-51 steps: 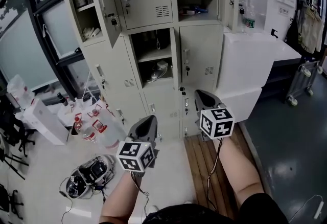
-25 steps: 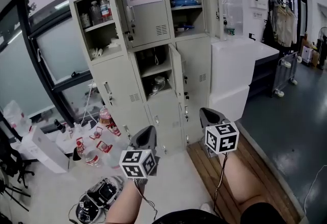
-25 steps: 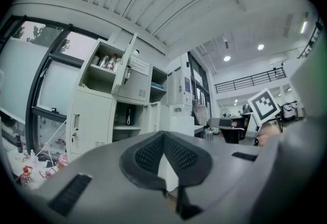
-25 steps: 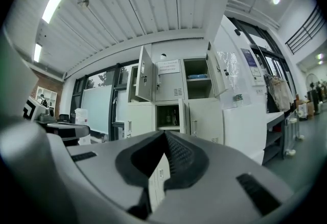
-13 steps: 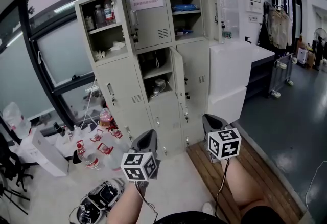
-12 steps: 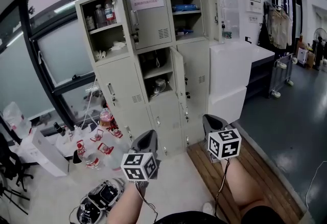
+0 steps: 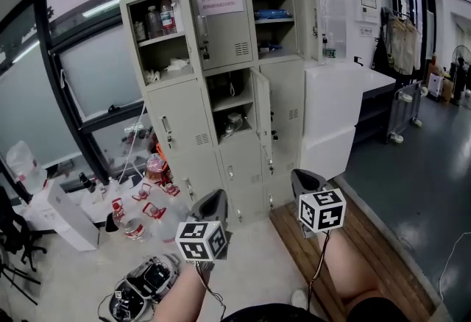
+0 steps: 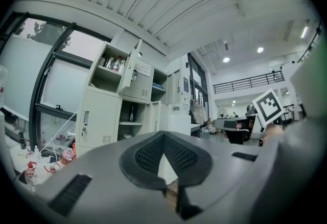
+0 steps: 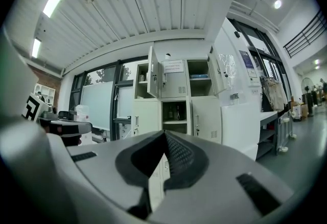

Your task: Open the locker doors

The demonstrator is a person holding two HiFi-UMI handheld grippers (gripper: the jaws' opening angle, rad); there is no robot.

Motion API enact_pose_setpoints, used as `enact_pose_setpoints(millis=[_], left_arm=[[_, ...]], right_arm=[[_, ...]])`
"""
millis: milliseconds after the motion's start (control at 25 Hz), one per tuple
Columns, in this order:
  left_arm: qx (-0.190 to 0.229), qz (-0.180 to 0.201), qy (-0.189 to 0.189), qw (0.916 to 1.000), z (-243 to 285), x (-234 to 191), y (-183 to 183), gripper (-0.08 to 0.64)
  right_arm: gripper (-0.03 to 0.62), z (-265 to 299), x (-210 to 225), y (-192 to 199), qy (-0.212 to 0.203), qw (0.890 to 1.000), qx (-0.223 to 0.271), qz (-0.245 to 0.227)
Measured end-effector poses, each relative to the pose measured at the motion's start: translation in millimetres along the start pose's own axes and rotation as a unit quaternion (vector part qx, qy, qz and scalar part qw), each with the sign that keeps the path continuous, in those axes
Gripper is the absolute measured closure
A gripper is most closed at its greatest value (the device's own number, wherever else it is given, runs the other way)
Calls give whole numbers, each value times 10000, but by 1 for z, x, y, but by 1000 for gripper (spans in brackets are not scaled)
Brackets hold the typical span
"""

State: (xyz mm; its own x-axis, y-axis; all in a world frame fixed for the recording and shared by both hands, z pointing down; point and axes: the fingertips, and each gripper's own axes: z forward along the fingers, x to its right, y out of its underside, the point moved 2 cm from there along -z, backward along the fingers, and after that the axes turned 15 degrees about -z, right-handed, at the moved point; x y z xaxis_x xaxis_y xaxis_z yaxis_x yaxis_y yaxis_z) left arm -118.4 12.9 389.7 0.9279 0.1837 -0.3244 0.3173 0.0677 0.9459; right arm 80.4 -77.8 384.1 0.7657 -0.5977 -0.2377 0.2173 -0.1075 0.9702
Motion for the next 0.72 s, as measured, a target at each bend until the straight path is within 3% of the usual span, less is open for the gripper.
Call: enact_pose_setpoints(millis=[720], left_arm=[[38, -34, 51, 10000, -29, 8, 5, 561]], right_arm=[[592, -28, -20, 0, 6, 10000, -19, -64]])
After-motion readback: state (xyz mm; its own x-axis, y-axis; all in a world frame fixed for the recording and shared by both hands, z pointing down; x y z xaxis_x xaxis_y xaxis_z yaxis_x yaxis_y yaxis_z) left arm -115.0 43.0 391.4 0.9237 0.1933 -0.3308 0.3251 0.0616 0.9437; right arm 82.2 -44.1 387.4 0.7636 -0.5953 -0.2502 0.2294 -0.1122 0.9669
